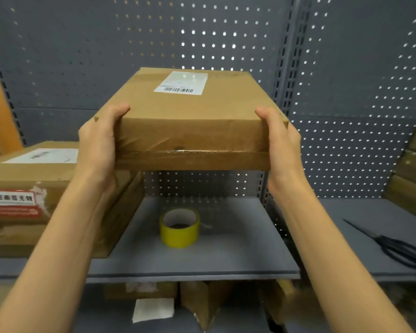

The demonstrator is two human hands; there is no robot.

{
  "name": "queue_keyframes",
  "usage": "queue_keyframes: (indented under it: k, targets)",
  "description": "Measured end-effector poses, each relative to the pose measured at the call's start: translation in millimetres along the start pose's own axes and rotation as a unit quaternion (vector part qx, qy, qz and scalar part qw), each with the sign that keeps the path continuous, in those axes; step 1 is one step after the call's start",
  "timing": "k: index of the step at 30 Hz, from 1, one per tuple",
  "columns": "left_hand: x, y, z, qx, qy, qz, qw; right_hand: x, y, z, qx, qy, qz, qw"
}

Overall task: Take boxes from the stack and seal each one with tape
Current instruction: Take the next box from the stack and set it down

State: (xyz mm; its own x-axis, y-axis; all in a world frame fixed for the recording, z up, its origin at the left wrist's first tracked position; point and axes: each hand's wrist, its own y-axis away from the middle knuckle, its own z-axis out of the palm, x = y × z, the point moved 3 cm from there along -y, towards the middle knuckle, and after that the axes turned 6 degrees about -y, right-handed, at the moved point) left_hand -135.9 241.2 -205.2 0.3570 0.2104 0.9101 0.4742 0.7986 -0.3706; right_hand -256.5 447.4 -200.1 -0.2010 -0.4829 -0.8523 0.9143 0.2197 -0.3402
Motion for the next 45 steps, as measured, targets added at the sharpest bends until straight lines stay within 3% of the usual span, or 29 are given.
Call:
queue_keyframes:
  k: [7,14,25,34,40,45]
  targets:
    - [-23,45,84,-0.048,0.019,-0.045,0.998,-16,-28,-97,0.020,0.025,0.017,0.999]
    - [-54,80,140,-0.021,-0.015,-0.064,0.998,-4,-37,-168,0.058,0.031,0.048,0.997]
    - [-140,130,159,-0.039,-0.051,-0.137,0.988,56,-16,-235,0.092,0.061,0.085,0.990]
    - [-175,146,162,-0.060,-0.084,-0.161,0.982,96,-7,-266,0.109,0.062,0.121,0.985]
    - [-177,148,170,-0.046,-0.101,-0.177,0.978,100,-13,-274,0.073,0.068,0.141,0.985]
    - [-175,149,172,-0.028,-0.102,-0.179,0.978,98,-17,-281,-0.001,0.067,0.177,0.982]
